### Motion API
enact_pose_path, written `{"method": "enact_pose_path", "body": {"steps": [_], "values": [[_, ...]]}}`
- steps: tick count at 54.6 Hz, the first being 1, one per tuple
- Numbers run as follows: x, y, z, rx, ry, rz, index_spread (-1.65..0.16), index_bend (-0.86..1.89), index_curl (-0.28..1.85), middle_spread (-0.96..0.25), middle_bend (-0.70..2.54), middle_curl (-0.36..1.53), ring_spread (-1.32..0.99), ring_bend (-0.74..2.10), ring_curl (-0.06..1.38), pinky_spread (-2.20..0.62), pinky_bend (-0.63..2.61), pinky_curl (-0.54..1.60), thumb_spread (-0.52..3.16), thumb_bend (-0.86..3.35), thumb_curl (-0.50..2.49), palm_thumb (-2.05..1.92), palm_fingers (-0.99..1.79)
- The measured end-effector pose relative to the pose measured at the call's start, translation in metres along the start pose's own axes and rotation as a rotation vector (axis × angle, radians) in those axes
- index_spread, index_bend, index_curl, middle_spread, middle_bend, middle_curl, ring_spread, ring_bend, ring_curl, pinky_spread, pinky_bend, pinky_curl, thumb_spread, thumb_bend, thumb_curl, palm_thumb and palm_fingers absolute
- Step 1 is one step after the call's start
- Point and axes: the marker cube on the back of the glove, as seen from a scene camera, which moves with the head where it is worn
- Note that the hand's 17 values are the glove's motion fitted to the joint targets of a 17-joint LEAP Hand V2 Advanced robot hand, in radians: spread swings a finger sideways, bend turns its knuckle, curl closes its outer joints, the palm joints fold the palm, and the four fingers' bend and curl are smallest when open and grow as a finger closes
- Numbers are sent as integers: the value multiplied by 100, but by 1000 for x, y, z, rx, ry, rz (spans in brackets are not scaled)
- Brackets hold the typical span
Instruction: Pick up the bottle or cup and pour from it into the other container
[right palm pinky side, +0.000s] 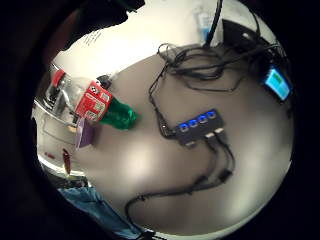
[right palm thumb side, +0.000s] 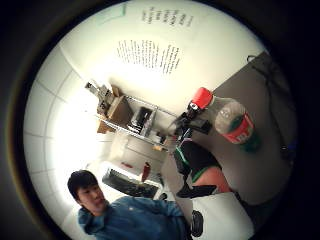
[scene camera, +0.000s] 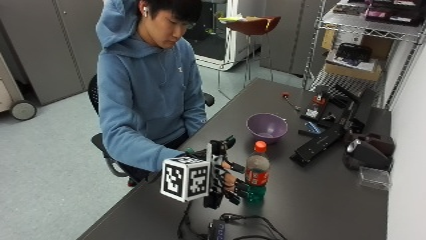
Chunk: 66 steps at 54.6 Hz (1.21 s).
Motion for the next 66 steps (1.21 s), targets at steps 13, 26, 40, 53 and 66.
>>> {"method": "enact_pose_path", "body": {"steps": [13,26,40,53,66], "values": [[12,-20,60,-180,-152,27,-36,11,14,16,18,30,15,54,30,27,65,38,88,-4,37,60,-2],[5,-36,106,-202,-274,4,-36,18,16,15,20,29,18,58,30,30,73,38,82,2,39,78,21],[-12,-37,132,-109,-284,-8,-15,27,32,2,42,37,-2,64,35,19,38,30,62,3,52,103,93],[-47,-35,148,-233,-122,-68,-11,16,36,-2,33,40,-7,54,36,14,31,31,44,-2,60,109,101],[-121,-38,159,-418,122,-181,-11,14,36,-3,28,42,-7,49,38,12,27,32,37,-3,64,109,104]]}}
